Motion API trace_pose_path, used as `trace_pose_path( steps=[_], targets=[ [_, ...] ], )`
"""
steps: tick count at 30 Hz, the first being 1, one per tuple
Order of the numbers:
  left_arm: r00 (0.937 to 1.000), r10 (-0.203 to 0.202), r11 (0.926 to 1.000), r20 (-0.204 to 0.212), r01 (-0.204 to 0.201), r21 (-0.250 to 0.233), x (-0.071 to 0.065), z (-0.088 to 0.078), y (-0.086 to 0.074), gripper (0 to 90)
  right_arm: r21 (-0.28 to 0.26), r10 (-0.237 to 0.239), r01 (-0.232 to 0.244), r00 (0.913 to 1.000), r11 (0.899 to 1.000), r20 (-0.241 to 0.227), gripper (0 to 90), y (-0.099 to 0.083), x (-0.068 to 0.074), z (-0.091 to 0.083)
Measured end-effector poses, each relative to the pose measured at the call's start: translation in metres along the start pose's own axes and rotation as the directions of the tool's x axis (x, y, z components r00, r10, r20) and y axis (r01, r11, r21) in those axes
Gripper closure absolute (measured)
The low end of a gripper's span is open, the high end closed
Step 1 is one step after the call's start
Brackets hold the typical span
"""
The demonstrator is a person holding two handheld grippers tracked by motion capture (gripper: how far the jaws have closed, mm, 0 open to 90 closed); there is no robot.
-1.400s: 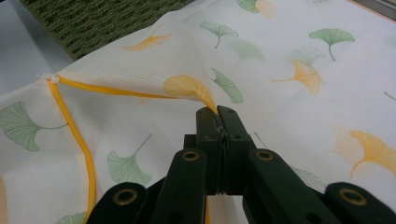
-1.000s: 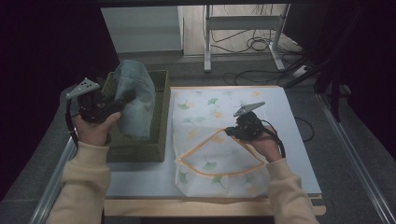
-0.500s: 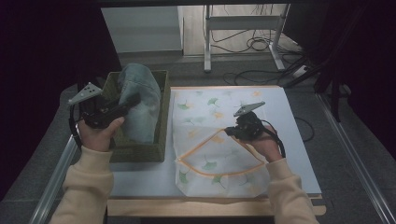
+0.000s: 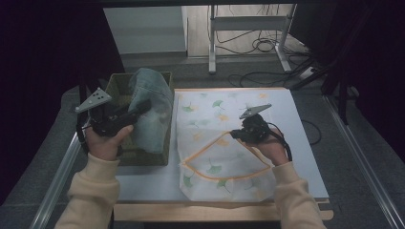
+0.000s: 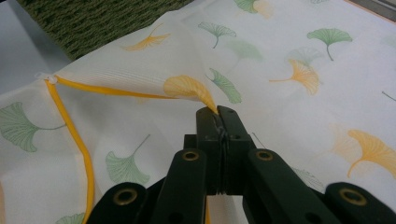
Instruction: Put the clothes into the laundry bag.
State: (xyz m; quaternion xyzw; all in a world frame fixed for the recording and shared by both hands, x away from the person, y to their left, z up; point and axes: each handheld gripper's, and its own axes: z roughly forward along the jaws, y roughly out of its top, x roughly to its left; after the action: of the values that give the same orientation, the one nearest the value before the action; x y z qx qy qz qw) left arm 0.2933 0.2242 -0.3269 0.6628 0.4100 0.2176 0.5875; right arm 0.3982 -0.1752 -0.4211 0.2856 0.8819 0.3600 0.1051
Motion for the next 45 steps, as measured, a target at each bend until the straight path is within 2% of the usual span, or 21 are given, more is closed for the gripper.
trace_pose_path(
  steps=[9, 12, 18, 24, 28, 34, 45],
  targets=[
    [0.9996, 0.01, 0.9999, 0.028, -0.01, 0.009, -0.009, 0.005, -0.002, 70.2, -0.003, 0.002, -0.002, 1.0, 1.0, 0.006, 88.4, 0.0, 0.0, 0.0],
    [0.9983, 0.016, 0.9998, 0.055, -0.016, 0.008, -0.016, 0.006, -0.003, 70.1, -0.003, 0.007, -0.007, 0.9999, 1.0, 0.008, 88.4, 0.0, 0.0, 0.0],
    [0.9964, 0.027, 0.9995, 0.08, -0.029, 0.013, -0.026, 0.007, -0.006, 70.1, -0.002, 0.007, -0.007, 0.9999, 1.0, 0.009, 88.4, 0.0, 0.0, 0.0],
    [0.9933, 0.02, 0.9997, 0.114, -0.022, 0.015, -0.033, 0.009, -0.008, 70.2, -0.001, 0.007, -0.006, 0.9999, 1.0, 0.009, 88.4, 0.0, 0.0, 0.001],
    [0.9927, 0.022, 0.9996, 0.118, -0.024, 0.014, -0.036, 0.011, -0.009, 70.2, 0.0, 0.007, -0.006, 0.9999, 1.0, 0.01, 88.4, 0.0, 0.0, 0.001],
    [0.9887, 0.015, 0.9994, 0.149, -0.019, 0.027, -0.042, 0.015, -0.013, 70.2, -0.001, 0.006, -0.006, 0.9999, 1.0, 0.013, 88.4, 0.0, 0.0, 0.001],
    [0.9857, 0.013, 0.9992, 0.168, -0.019, 0.035, -0.049, 0.021, -0.018, 70.2, 0.006, 0.008, -0.008, 0.9999, 1.0, 0.014, 88.4, -0.001, 0.0, 0.003]
  ],
)
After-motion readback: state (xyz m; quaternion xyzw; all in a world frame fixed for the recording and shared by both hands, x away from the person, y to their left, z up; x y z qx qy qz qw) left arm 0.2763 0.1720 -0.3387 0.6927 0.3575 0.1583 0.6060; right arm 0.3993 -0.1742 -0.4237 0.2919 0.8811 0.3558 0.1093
